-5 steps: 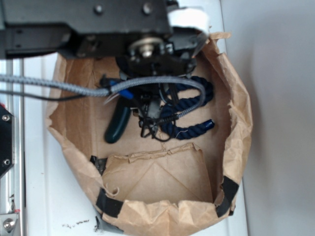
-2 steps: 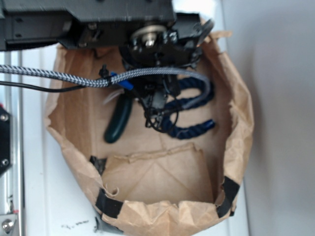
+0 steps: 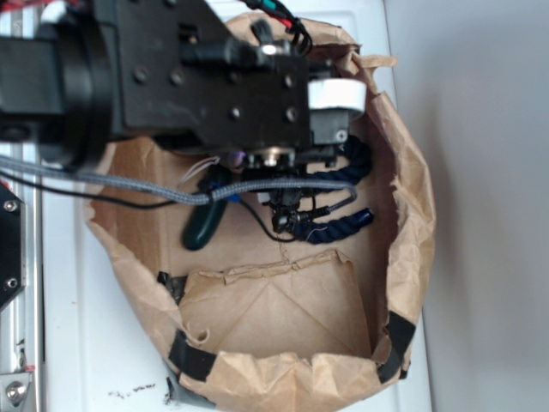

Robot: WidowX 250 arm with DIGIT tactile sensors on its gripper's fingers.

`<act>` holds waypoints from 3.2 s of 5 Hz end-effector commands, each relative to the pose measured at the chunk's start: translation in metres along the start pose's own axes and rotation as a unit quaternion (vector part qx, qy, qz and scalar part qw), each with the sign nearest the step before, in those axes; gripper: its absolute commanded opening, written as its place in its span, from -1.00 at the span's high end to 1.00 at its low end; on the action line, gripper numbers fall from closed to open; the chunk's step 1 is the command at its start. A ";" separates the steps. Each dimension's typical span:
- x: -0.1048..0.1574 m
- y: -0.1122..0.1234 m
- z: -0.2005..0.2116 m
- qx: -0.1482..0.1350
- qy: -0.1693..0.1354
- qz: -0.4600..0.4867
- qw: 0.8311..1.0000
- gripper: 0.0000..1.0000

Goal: Grab the gray animal.

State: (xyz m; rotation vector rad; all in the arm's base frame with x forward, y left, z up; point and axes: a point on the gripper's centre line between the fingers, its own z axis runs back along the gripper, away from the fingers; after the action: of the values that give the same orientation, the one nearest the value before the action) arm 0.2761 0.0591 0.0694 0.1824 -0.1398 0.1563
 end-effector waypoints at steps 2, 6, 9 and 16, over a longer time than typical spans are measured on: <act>-0.010 0.001 -0.013 0.023 -0.014 -0.096 0.995 -1.00; -0.013 0.016 -0.011 0.053 0.033 -0.123 0.990 -1.00; -0.013 -0.004 -0.044 0.098 0.003 -0.087 0.991 -1.00; -0.015 0.006 0.060 -0.074 0.030 -0.121 0.989 1.00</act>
State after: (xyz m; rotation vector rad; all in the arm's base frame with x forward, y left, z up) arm 0.2430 0.0424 0.1073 0.0257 0.0003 -0.0831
